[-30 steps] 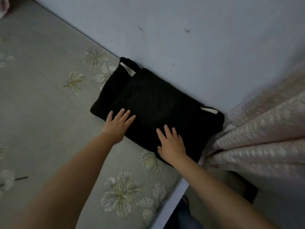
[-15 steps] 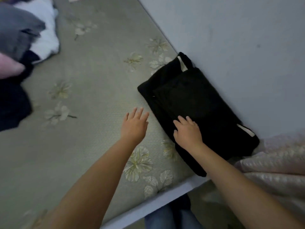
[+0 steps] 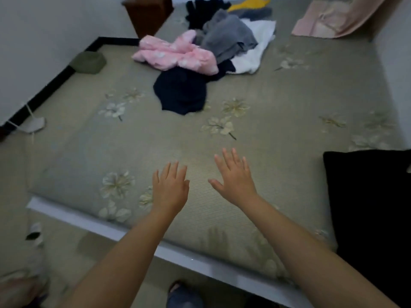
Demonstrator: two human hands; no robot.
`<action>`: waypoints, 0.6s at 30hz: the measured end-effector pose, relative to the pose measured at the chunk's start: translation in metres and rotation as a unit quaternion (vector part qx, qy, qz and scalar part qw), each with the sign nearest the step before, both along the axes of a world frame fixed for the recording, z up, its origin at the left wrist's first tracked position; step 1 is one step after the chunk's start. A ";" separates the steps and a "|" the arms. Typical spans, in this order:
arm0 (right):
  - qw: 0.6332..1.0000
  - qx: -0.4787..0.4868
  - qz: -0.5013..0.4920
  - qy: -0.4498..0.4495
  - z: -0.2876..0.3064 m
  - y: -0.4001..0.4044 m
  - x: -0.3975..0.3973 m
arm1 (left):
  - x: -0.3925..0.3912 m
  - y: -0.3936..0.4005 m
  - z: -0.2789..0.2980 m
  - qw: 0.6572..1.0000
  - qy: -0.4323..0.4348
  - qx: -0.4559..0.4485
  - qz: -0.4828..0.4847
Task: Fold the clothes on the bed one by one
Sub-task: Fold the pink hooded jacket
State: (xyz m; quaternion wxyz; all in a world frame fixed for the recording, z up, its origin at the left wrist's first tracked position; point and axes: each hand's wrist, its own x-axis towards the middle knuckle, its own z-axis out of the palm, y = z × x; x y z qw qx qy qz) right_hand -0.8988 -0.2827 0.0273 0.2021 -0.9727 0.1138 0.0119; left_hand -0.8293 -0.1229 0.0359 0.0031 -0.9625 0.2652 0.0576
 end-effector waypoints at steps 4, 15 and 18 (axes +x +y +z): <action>0.999 -0.012 0.028 0.029 -0.004 0.077 0.046 | 0.037 0.093 0.000 0.999 0.001 0.023 0.031; 0.989 -0.007 0.141 0.040 0.016 0.321 0.189 | 0.141 0.327 0.021 0.993 0.002 0.022 0.117; 0.981 -0.026 0.188 0.027 0.026 0.371 0.241 | 0.172 0.383 0.029 0.988 0.000 0.016 0.153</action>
